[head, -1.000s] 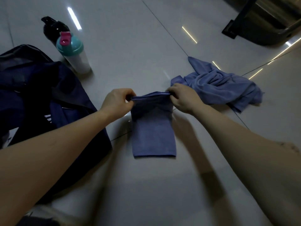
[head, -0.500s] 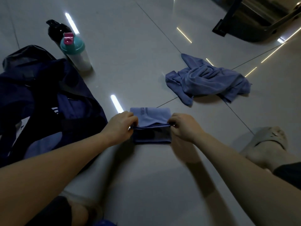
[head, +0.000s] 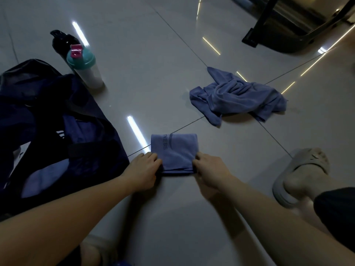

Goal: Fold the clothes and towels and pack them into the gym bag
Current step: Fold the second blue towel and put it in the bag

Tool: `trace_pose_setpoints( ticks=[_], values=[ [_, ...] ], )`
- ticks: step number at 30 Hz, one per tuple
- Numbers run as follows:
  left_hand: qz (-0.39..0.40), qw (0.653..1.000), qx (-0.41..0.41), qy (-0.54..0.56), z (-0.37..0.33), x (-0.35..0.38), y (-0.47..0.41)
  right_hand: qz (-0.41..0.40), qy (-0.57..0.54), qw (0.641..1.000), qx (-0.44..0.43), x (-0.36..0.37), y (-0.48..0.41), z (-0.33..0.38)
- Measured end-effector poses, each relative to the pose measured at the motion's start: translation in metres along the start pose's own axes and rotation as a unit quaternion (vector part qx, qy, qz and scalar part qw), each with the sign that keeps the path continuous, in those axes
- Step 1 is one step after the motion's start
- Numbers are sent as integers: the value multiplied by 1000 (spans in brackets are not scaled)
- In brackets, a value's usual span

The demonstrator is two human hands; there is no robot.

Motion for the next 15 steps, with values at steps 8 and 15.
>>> trace_pose_setpoints(
  ticks=[8, 15],
  values=[
    [-101, 988, -77, 90, -5, -21, -47, -107, -19, 994, 18, -7, -41, 13],
    [-8, 995, -75, 64, 12, 19, -75, -13, -35, 999, 38, 37, -71, -7]
  ],
)
Point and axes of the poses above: each hand's wrist, its own y-axis away from the middle knuckle, its own x-axis out of the palm, z = x × y, the point moved 1 cm from there along -y, towards the middle knuckle, and after that the axes turned 10 degrees about z, right-handed, at the moved point
